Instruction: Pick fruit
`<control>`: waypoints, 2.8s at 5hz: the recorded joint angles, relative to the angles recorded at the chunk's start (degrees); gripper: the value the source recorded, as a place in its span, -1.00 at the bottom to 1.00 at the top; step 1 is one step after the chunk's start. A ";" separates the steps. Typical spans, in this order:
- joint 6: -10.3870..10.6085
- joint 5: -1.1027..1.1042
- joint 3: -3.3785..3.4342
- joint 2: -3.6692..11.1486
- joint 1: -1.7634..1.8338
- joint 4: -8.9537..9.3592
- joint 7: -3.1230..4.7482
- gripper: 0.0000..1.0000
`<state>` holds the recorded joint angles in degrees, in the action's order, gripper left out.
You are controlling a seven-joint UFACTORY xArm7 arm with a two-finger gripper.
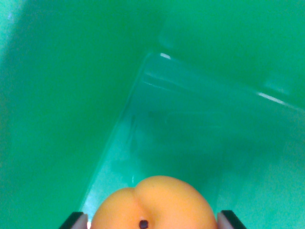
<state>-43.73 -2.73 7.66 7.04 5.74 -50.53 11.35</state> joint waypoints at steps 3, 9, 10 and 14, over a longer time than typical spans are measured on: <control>-2.30 -0.06 -0.02 -0.80 -0.04 -1.50 -0.02 1.00; -9.74 -0.24 -0.08 -3.38 -0.16 -6.38 -0.11 1.00; -12.40 -0.31 -0.10 -4.31 -0.20 -8.12 -0.13 1.00; -17.83 -0.44 -0.15 -6.19 -0.29 -11.67 -0.19 1.00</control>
<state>-61.56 -3.18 7.51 0.85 5.45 -62.20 11.15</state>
